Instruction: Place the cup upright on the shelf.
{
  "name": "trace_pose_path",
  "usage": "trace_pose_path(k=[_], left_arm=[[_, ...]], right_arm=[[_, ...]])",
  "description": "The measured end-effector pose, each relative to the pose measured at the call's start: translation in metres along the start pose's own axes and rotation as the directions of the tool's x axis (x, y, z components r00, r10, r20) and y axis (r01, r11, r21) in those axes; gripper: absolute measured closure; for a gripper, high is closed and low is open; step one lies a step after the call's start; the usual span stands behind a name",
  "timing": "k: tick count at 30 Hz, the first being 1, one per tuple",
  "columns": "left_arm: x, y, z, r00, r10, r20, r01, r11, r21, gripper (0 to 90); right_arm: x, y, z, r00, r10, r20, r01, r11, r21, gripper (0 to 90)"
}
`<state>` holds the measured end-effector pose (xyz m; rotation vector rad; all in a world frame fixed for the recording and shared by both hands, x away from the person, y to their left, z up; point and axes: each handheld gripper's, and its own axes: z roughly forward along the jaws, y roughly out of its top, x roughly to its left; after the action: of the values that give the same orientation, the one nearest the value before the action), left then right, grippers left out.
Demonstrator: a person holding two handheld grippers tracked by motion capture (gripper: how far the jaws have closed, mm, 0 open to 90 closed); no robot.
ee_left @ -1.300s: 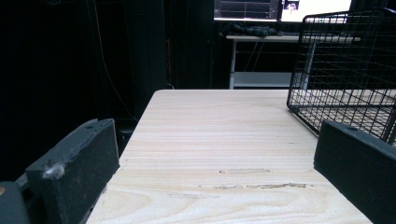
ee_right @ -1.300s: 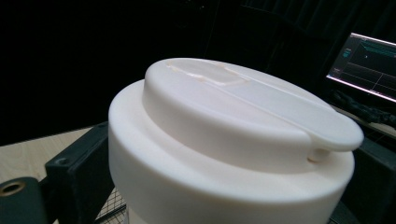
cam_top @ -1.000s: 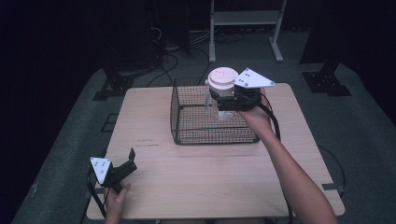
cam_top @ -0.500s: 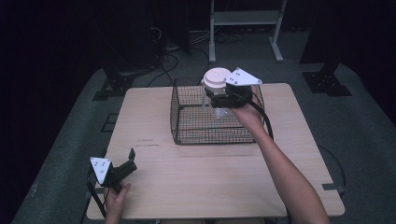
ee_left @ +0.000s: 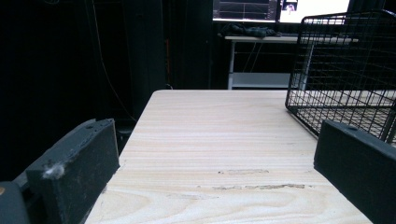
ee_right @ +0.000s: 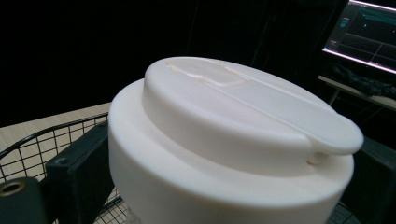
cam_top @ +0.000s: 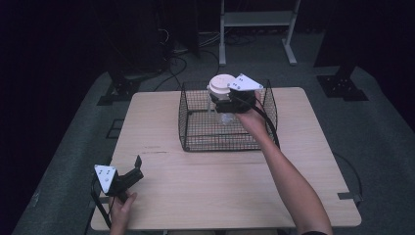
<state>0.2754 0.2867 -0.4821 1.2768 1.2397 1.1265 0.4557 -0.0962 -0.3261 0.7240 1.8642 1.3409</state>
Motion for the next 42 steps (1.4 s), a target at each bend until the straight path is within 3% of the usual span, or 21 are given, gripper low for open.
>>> trace_pose_path(k=[14, 36, 42], left_arm=[[0.0, 0.0, 0.0, 1.0, -0.005, 0.002, 0.005, 1.0, -0.001, 0.0], [0.0, 0.0, 0.0, 1.0, -0.003, 0.002, 0.003, 1.0, -0.002, 0.0], [0.0, 0.0, 0.0, 1.0, -0.003, 0.003, 0.003, 1.0, -0.002, 0.0]], right_arm=[[-0.005, -0.027, 0.024, 0.999, 0.045, 0.008, -0.045, 0.999, 0.025, 4.2], [-0.006, -0.054, 0.044, 0.9993, 0.037, -0.006, -0.037, 0.994, 0.106, 4.1], [-0.005, -0.058, 0.046, 0.9999, 0.002, -0.014, 0.0, 0.99, 0.144, 4.0]])
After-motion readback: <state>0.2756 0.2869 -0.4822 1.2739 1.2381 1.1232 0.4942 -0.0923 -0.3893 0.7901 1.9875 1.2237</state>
